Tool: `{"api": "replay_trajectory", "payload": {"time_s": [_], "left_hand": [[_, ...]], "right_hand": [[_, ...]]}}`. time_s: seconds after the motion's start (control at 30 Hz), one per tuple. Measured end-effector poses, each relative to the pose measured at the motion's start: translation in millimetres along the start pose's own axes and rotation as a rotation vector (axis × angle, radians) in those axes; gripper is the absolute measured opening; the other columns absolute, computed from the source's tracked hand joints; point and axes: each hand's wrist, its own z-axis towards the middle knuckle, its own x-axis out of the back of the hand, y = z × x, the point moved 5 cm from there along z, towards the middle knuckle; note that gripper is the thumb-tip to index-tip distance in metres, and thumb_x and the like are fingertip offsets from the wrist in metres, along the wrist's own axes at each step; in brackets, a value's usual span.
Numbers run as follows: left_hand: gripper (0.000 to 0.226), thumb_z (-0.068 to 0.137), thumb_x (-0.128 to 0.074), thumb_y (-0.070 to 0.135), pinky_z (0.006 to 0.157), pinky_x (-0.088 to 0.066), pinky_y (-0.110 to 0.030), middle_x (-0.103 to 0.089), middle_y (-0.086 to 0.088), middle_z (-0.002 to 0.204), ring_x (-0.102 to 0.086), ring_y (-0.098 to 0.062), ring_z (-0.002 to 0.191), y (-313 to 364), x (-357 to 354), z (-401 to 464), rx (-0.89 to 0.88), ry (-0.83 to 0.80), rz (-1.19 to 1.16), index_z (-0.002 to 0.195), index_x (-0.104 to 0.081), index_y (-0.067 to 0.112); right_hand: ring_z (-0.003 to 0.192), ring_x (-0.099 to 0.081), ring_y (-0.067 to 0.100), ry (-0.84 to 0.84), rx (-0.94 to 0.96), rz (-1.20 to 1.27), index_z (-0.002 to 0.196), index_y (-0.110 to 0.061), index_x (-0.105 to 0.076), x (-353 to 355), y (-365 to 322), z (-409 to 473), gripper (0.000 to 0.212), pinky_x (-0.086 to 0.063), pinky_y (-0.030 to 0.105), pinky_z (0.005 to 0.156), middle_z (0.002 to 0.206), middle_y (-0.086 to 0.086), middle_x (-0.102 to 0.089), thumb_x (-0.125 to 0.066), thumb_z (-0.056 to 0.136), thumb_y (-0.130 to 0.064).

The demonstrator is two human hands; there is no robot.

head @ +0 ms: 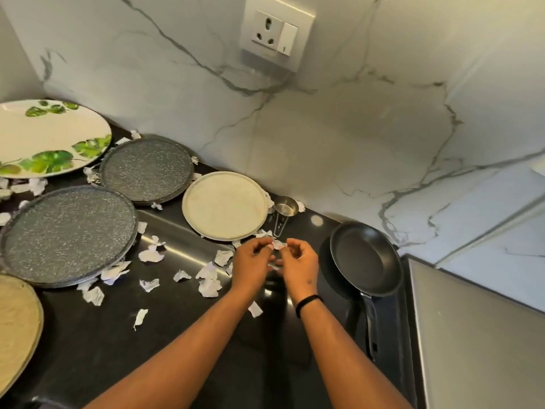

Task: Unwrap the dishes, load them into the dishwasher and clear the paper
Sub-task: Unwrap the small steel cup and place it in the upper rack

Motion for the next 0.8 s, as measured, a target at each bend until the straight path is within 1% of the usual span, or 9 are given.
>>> {"api": "replay_trajectory", "payload": {"time_s": [0.07,0.13,0.27,0.37,0.43,0.53,0.6,0.67,0.8], "left_hand": [[0.016,0.097,-0.061,0.015,0.077,-0.062,-0.038,-0.074,-0.001,0.092,-0.072,-0.018,0.086,-0.7,0.2,12.4,0.017,0.007,-0.003,0.107,-0.073,0.021],[0.017,0.097,-0.062,0.017,0.083,-0.061,-0.045,-0.074,-0.004,0.091,-0.072,-0.022,0.087,-1.9,-1.9,23.2,0.039,-0.002,0.004,0.109,-0.073,0.021],[0.023,0.086,-0.063,0.036,0.090,-0.058,-0.053,-0.075,0.001,0.098,-0.072,-0.024,0.095,-9.4,-4.6,36.9,0.052,-0.015,0.057,0.105,-0.075,0.031],[0.015,0.089,-0.062,0.027,0.089,-0.058,-0.052,-0.076,-0.002,0.099,-0.072,-0.022,0.095,-7.7,-3.9,43.9,0.050,-0.009,0.031,0.096,-0.073,0.035],[0.021,0.094,-0.061,0.018,0.087,-0.060,-0.048,-0.076,-0.005,0.096,-0.072,-0.024,0.092,-3.2,-2.9,46.5,0.042,-0.002,0.024,0.094,-0.073,0.035],[0.025,0.096,-0.060,0.015,0.080,-0.060,-0.043,-0.076,-0.003,0.087,-0.072,-0.026,0.085,-2.8,0.4,52.7,0.027,-0.001,0.034,0.087,-0.073,0.034],[0.023,0.095,-0.060,0.014,0.080,-0.062,-0.045,-0.076,-0.002,0.084,-0.073,-0.025,0.083,-3.2,3.1,56.5,0.030,-0.001,0.034,0.088,-0.075,0.029],[0.019,0.094,-0.061,0.013,0.081,-0.062,-0.046,-0.076,-0.003,0.085,-0.074,-0.024,0.084,-1.9,4.4,59.8,0.034,-0.002,0.022,0.091,-0.077,0.024],[0.015,0.094,-0.064,0.014,0.082,-0.062,-0.039,-0.076,-0.003,0.095,-0.073,-0.022,0.091,5.8,4.9,61.0,0.027,0.000,-0.023,0.099,-0.074,0.024]], "right_hand": [[0.080,-0.073,0.022,0.070,-0.175,0.112,0.107,-0.022,-0.064,-6.7,5.8,11.1,0.012,-0.063,0.042,0.071,0.094,0.004,-0.071,-0.064,0.095,-0.018],[0.071,-0.071,0.022,0.095,-0.311,0.244,0.107,-0.016,-0.063,-11.7,8.2,17.8,0.010,-0.060,0.033,0.059,0.094,0.011,-0.072,-0.061,0.098,-0.015],[0.065,-0.068,0.021,0.108,-0.395,0.349,0.110,-0.010,-0.062,-20.0,4.7,27.9,0.013,-0.058,0.030,0.054,0.094,0.017,-0.074,-0.055,0.099,-0.007],[0.063,-0.066,0.022,0.102,-0.429,0.391,0.108,-0.008,-0.063,-29.3,2.4,35.5,0.017,-0.057,0.030,0.054,0.090,0.018,-0.074,-0.050,0.099,-0.002],[0.062,-0.066,0.019,0.090,-0.422,0.378,0.104,-0.007,-0.066,-33.3,-0.8,39.7,0.014,-0.054,0.029,0.055,0.084,0.014,-0.074,-0.054,0.099,-0.004],[0.058,-0.067,0.017,0.064,-0.427,0.391,0.102,-0.006,-0.067,-38.8,-3.8,42.6,0.012,-0.055,0.030,0.055,0.079,0.011,-0.075,-0.055,0.098,-0.003],[0.057,-0.070,0.015,0.047,-0.446,0.412,0.102,-0.008,-0.064,-40.7,-5.2,42.4,0.014,-0.055,0.028,0.054,0.074,0.008,-0.076,-0.053,0.099,0.001],[0.060,-0.072,0.015,0.039,-0.456,0.445,0.108,-0.007,-0.062,-39.9,-6.7,42.0,0.017,-0.056,0.026,0.053,0.078,0.009,-0.077,-0.052,0.099,0.003],[0.069,-0.074,0.017,0.041,-0.427,0.485,0.113,-0.004,-0.064,-30.2,-8.2,38.0,0.019,-0.057,0.025,0.058,0.087,0.011,-0.077,-0.052,0.099,0.002]]}}
